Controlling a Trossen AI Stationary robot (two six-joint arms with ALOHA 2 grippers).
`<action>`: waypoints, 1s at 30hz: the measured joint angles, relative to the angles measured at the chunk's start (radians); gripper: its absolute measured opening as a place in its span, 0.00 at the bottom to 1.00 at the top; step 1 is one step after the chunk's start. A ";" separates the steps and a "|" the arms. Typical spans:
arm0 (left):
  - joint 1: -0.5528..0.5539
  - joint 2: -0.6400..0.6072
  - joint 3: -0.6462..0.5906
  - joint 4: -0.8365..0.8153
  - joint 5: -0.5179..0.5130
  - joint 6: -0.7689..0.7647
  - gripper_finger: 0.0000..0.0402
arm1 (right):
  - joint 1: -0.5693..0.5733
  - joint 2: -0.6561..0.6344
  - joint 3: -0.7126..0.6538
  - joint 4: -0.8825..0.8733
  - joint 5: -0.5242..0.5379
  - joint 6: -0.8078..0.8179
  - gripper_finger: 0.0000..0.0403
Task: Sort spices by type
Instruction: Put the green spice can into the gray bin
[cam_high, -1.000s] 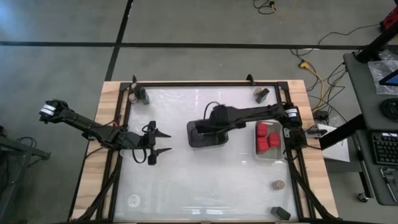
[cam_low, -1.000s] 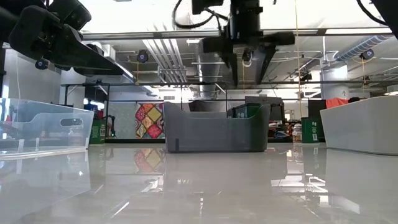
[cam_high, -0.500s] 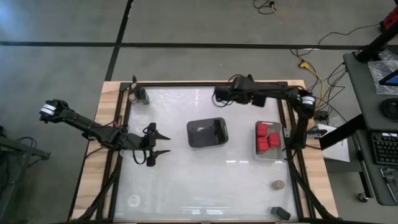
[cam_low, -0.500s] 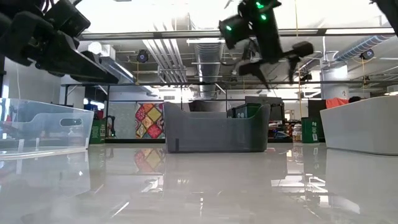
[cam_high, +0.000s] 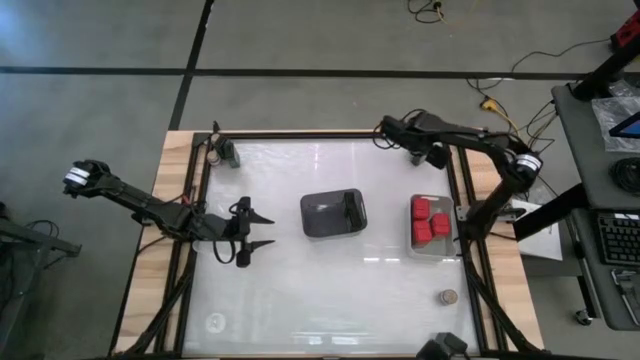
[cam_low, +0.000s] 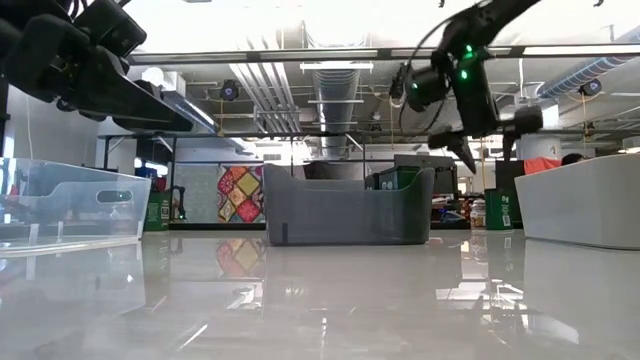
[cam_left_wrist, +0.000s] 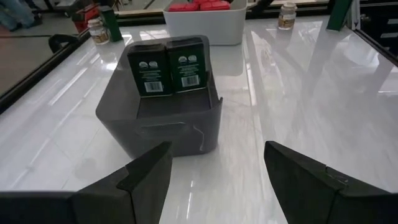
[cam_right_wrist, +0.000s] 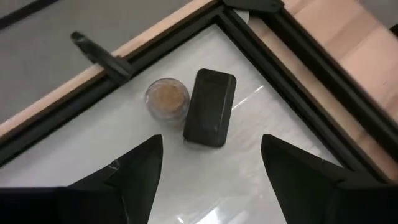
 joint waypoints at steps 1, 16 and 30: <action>0.000 0.000 0.000 0.000 0.000 0.000 0.60 | -0.019 0.000 -0.017 0.024 -0.008 -0.017 0.64; 0.000 0.000 0.000 0.001 -0.028 0.011 0.60 | -0.154 0.008 -0.107 0.151 -0.066 -0.129 0.67; 0.000 0.000 0.000 0.001 -0.028 0.011 0.60 | -0.160 0.007 -0.182 0.263 -0.076 -0.164 0.50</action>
